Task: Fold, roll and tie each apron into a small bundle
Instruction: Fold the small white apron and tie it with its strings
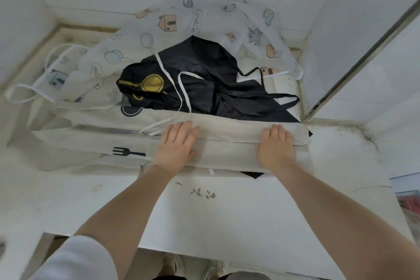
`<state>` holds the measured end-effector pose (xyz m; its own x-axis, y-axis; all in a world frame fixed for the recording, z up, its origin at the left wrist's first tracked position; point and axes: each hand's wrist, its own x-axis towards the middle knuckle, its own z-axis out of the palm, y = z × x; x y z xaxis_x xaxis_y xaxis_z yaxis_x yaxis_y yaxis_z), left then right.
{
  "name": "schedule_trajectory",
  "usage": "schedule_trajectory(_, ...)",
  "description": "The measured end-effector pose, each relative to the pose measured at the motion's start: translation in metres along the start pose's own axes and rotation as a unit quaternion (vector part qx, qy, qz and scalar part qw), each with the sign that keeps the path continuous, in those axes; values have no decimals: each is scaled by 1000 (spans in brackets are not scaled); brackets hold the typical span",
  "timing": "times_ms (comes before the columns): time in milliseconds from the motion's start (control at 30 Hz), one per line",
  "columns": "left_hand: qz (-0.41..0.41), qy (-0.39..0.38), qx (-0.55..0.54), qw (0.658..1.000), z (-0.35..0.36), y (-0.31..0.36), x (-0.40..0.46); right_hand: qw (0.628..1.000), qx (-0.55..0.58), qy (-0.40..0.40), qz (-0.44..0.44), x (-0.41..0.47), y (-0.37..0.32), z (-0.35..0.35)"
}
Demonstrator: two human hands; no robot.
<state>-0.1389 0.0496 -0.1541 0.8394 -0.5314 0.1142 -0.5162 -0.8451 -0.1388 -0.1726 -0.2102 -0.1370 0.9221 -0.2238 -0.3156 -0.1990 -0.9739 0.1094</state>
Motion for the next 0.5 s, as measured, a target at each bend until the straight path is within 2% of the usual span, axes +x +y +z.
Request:
schedule_trajectory(33, -46, -12, -8, 999, -3, -8, -3, 999, 0, 29, -24, -2, -17, -8)
schedule_trajectory(100, -122, -54, -19, 991, -10, -33, -15, 988, 41, 67, -134, -7, -56, -17)
schedule_trajectory(167, -172, -107, -14, 979, -8, -58, -24, 963, 75, 63, -250, -13, -89, -24)
schedule_trajectory(233, -183, -142, -39, 972, -7, -79, -32, 943, 68, 40, -322, -18, -117, -26)
schedule_trajectory(300, -166, -152, -80, 971, -1, -95, -38, 942, 33, 18, -333, -21, -135, -23)
schedule_trajectory(400, -129, -164, -150, 966, -1, -111, -38, 955, -63, 2, -290, -21, -153, -22)
schedule_trajectory(500, -133, -163, -199, 957, 0, -127, -38, 954, -132, 0, -270, -25, -171, -25)
